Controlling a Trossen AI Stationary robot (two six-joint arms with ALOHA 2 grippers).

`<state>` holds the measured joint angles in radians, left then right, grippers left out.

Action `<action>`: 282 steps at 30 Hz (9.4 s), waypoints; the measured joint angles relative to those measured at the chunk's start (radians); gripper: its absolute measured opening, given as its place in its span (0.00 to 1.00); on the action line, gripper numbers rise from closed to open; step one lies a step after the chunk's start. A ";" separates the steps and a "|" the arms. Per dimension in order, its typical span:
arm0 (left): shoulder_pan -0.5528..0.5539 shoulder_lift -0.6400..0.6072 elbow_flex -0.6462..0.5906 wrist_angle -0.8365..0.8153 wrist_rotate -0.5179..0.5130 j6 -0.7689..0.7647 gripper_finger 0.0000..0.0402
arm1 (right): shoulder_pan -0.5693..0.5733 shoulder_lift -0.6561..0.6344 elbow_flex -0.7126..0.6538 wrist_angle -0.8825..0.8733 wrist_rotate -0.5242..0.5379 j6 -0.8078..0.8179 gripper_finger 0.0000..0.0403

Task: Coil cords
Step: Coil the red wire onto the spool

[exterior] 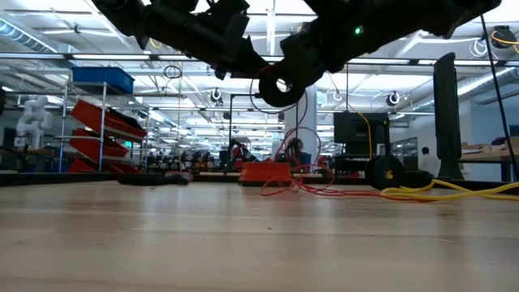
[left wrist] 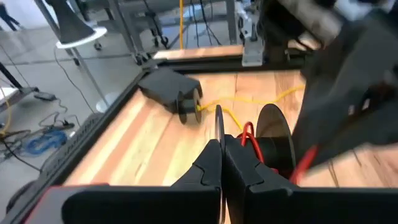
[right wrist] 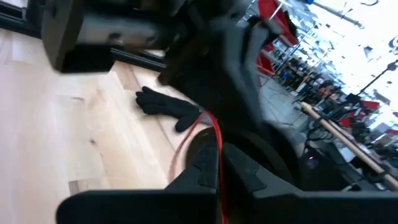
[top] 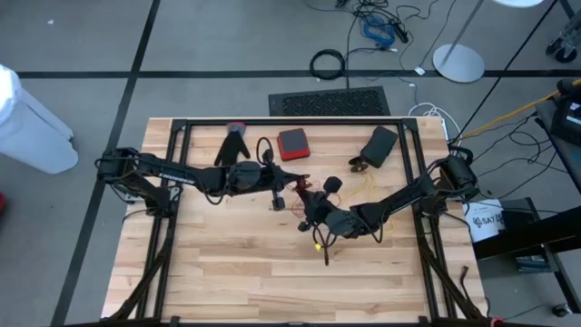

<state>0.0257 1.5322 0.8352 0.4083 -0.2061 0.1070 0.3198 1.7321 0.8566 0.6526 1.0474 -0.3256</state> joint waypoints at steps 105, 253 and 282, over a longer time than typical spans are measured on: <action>0.146 -0.123 0.000 -0.046 0.373 -0.110 0.00 | 0.138 -0.184 0.000 -0.344 0.493 -0.148 0.00; 0.269 -0.192 -0.057 0.086 0.202 0.082 0.00 | -0.430 0.011 -0.124 0.002 -0.655 0.258 0.12; 0.267 -0.192 -0.057 0.119 0.018 0.056 0.00 | -0.382 0.105 -0.033 0.137 -0.554 0.245 0.01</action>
<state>0.2928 1.3405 0.7784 0.5274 -0.1879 0.1627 -0.0620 1.8374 0.8238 0.7891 0.4936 -0.0811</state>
